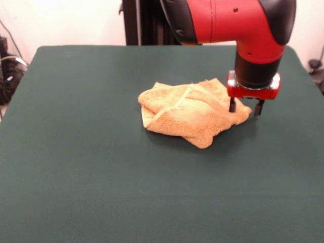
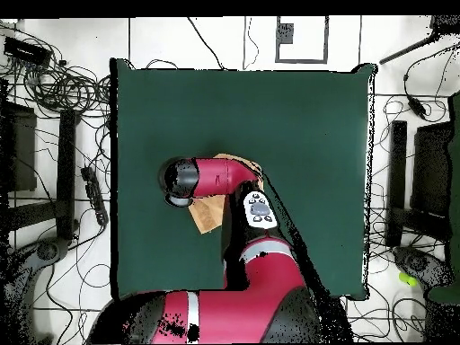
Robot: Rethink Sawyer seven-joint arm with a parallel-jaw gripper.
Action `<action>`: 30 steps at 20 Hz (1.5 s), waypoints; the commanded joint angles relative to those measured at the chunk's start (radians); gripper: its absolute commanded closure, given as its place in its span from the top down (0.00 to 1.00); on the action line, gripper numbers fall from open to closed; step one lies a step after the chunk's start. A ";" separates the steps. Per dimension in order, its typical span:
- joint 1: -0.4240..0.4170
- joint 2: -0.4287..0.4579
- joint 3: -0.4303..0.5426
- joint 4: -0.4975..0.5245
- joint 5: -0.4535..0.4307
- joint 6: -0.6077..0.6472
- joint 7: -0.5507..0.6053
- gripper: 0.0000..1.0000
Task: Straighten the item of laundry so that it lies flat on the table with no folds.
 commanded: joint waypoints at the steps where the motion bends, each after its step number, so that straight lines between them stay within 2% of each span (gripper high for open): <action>1: 0.009 0.200 0.060 0.066 -0.042 -0.227 0.086 1.00; 14: -0.006 0.203 0.066 0.071 -0.050 -0.242 0.071 1.00; 15: -0.004 0.202 0.065 0.071 -0.051 -0.244 0.073 0.00; 30: -0.006 0.203 0.065 0.050 -0.055 -0.193 0.043 0.00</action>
